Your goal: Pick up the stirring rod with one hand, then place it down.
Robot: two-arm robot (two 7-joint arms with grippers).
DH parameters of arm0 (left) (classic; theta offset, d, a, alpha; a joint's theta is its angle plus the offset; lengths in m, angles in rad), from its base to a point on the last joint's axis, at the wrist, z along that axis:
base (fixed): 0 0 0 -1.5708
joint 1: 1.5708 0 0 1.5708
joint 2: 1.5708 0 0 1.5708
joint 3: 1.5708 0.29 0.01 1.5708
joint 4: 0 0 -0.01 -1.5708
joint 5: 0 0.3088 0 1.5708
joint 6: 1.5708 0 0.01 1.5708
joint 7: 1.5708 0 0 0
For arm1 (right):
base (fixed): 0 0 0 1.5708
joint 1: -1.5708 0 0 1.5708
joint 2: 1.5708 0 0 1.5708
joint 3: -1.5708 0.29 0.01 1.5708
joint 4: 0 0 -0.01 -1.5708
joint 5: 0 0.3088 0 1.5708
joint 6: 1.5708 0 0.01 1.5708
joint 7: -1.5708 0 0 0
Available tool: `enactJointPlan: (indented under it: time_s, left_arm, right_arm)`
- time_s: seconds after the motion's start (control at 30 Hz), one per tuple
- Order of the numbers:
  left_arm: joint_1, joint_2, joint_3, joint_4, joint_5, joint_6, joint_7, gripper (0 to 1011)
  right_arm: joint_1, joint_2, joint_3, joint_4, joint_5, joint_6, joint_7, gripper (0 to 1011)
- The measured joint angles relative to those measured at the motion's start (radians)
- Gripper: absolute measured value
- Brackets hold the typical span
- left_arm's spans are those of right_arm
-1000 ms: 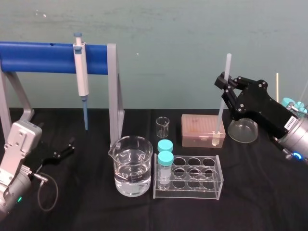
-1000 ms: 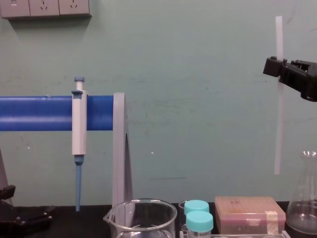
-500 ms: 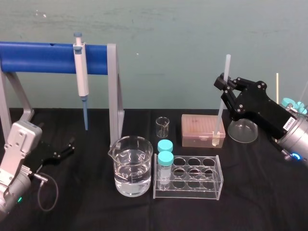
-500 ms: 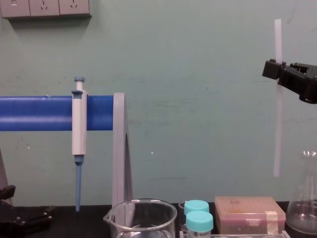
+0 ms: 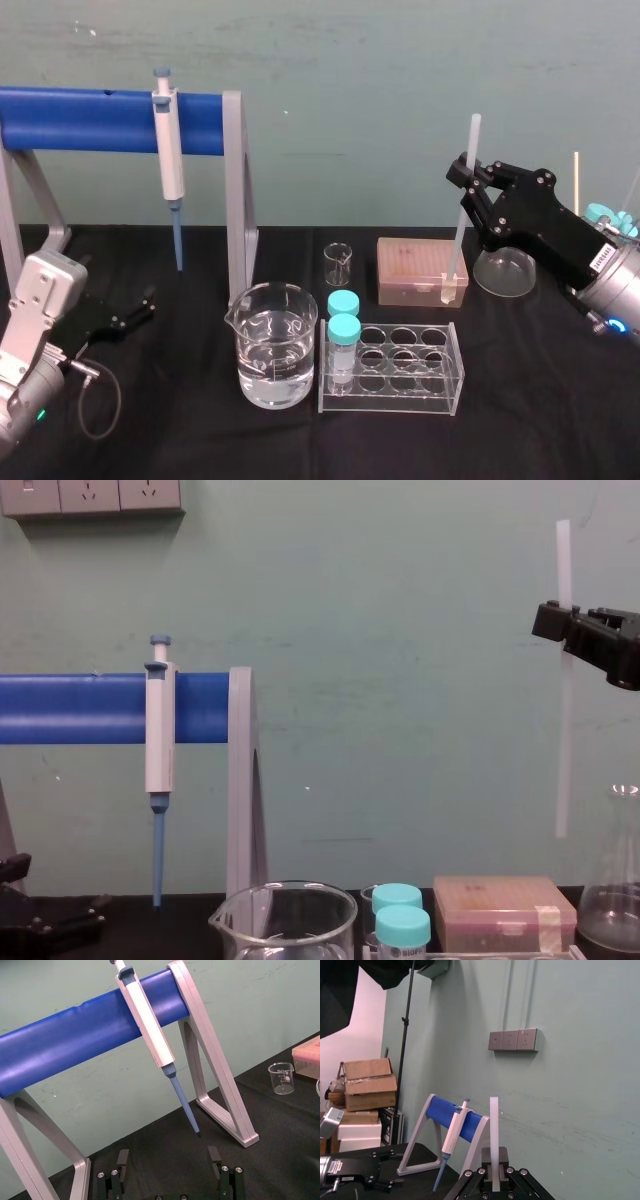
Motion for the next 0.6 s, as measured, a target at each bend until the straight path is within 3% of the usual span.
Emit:
enactJointPlan:
  time_s: [0.6]
  left_arm:
    - [0.0, 0.0, 0.0, 0.0, 0.0, 0.0, 0.0, 1000]
  right_arm:
    - [-0.004, 0.0, -0.001, -0.005, 0.002, 0.002, 0.0, 70]
